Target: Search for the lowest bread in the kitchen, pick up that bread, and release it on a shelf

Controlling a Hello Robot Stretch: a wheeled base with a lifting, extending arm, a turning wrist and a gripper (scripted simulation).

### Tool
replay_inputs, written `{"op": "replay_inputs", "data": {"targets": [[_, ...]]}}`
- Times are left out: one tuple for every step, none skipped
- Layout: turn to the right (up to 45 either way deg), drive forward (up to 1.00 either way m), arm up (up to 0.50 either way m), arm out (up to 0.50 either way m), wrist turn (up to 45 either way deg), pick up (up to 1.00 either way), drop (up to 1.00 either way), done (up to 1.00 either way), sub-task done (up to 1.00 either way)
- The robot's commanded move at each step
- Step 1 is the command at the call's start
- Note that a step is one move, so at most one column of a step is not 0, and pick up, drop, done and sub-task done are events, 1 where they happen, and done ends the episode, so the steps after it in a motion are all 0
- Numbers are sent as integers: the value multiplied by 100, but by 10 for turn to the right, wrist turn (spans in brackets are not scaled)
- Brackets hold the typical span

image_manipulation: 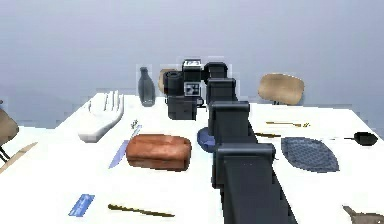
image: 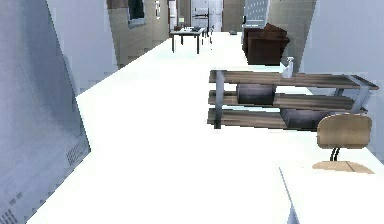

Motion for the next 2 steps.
{"op": "replay_inputs", "data": {"targets": [[0, 0, -24, 0, 0, 0, 0, 0, 0], [0, 0, 0, 0, 0, 100, 0, 0, 0]]}}
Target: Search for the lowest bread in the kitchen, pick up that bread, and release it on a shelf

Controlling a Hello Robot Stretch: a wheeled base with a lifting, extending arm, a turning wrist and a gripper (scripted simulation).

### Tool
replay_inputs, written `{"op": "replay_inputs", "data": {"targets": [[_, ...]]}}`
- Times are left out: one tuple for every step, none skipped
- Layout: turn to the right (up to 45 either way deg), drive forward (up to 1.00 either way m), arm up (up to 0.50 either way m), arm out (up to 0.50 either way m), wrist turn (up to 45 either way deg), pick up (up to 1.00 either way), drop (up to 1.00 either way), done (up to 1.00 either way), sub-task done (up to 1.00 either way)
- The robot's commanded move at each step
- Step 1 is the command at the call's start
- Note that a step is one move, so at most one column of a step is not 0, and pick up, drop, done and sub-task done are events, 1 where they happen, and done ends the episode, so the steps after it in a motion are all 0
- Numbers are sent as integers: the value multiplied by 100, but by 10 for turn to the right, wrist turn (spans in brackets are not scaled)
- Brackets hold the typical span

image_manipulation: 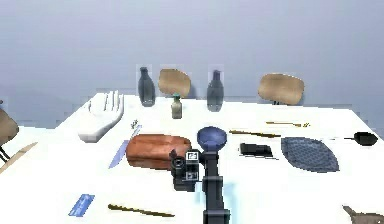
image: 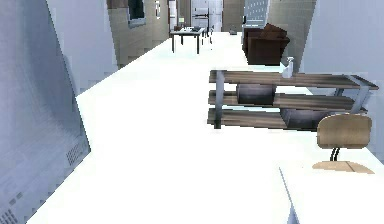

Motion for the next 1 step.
{"op": "replay_inputs", "data": {"targets": [[0, 0, 10, 0, 0, 0, 0, 0, 0]]}}
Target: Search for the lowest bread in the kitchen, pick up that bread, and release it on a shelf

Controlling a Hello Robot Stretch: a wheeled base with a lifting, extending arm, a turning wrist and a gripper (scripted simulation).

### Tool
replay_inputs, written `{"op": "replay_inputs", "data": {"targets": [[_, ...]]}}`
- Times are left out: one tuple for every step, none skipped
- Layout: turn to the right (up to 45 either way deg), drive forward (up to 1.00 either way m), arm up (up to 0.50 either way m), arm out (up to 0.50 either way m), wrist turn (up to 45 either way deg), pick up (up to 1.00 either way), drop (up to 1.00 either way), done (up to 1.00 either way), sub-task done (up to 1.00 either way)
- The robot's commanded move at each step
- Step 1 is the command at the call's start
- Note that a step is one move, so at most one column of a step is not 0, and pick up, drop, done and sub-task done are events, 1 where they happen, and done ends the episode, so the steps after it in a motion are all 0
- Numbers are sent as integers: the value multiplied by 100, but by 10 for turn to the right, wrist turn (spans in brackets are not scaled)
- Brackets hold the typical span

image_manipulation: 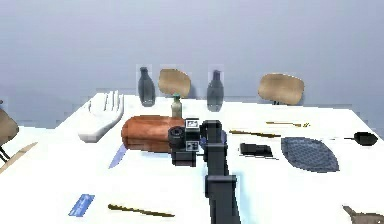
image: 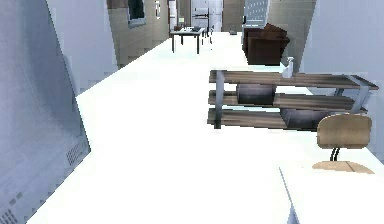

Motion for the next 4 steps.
{"op": "replay_inputs", "data": {"targets": [[0, 0, 14, 0, 0, 0, 0, 0, 0], [0, 0, 0, 0, -450, 0, 0, 0, 0], [0, 0, 0, 0, -450, 0, 0, 0, 0], [0, 0, 0, 0, -420, 0, 0, 0, 0]]}}
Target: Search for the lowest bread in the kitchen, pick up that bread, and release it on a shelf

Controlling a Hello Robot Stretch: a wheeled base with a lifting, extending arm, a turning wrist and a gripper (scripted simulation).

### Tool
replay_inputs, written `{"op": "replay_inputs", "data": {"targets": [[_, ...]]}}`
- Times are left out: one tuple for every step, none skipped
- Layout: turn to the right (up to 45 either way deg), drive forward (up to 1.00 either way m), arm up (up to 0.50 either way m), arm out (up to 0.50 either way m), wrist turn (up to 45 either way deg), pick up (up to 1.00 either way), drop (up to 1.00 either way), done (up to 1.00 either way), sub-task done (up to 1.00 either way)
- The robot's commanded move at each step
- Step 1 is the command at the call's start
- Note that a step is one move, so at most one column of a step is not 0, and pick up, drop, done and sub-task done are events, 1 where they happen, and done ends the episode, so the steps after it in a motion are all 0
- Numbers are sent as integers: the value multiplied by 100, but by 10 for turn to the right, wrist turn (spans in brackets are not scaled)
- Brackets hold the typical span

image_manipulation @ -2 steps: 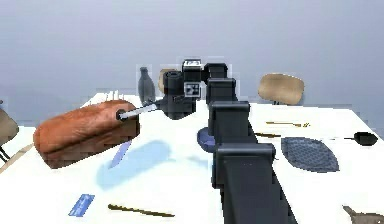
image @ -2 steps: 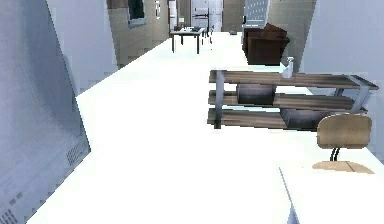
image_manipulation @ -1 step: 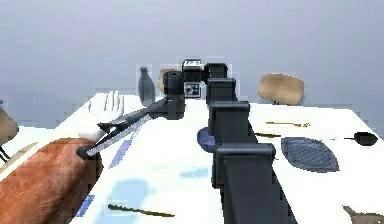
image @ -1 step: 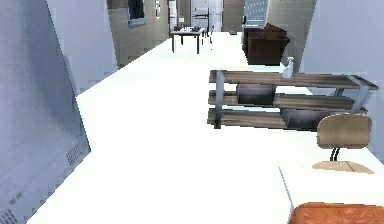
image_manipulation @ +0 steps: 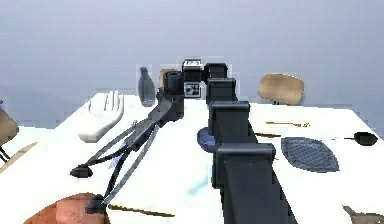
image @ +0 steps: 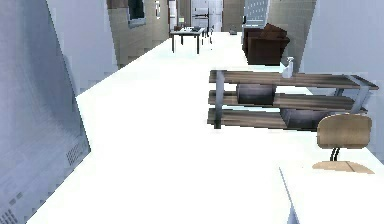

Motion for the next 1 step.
{"op": "replay_inputs", "data": {"targets": [[0, 0, 0, -26, 0, 0, 0, 0, 0]]}}
